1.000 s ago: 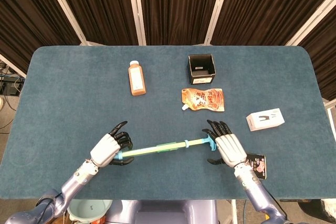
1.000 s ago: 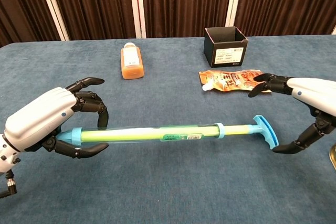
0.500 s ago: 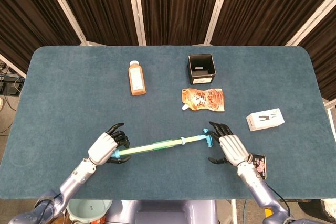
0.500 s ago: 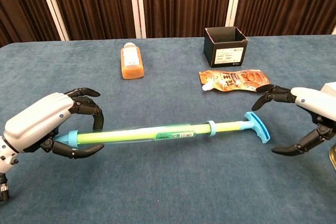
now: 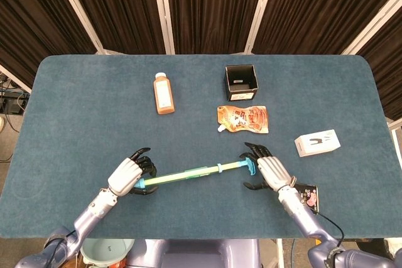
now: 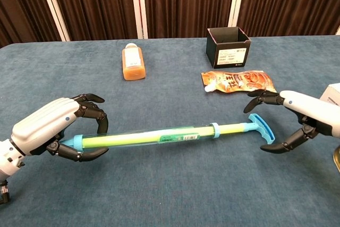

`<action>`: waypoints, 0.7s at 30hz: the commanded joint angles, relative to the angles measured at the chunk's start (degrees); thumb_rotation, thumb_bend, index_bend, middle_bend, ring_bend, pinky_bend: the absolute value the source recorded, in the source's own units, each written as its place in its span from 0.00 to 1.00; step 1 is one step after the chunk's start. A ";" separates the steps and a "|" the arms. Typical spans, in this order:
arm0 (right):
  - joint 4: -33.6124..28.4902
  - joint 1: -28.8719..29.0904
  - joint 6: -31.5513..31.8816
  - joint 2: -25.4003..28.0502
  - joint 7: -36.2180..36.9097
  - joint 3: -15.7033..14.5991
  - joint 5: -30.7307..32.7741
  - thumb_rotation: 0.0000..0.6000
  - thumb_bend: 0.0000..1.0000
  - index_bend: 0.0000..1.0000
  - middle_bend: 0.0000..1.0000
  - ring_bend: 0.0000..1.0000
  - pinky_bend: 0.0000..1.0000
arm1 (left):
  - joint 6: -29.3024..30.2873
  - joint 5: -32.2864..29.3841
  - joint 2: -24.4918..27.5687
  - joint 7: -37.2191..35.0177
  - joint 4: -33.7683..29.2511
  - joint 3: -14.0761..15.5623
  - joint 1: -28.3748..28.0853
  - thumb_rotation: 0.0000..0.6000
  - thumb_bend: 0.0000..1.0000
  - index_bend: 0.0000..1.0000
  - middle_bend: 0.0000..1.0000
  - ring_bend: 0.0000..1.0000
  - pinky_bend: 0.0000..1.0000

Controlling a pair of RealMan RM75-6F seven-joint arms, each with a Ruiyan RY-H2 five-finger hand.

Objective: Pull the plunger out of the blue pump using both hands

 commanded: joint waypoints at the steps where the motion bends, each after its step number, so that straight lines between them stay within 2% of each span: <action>1: 0.89 0.41 -0.16 -0.70 1.31 -0.14 -0.34 1.00 0.26 0.26 0.06 0.01 0.00 | -0.16 -0.16 -0.15 -0.15 0.31 -0.01 -0.15 1.00 0.60 0.71 0.56 0.39 0.16; 12: 3.39 1.11 -0.34 -2.26 4.92 -0.41 -0.68 1.00 0.27 0.26 0.07 0.01 0.00 | -0.83 -0.40 -0.67 -1.18 1.62 0.43 -0.44 1.00 0.60 0.71 0.56 0.40 0.16; 21: 8.97 1.92 -1.10 -4.68 10.80 -1.51 -1.91 1.00 0.30 0.26 0.07 0.01 0.00 | -1.49 -1.05 -1.25 -2.49 2.70 0.30 -0.71 1.00 0.60 0.71 0.56 0.40 0.16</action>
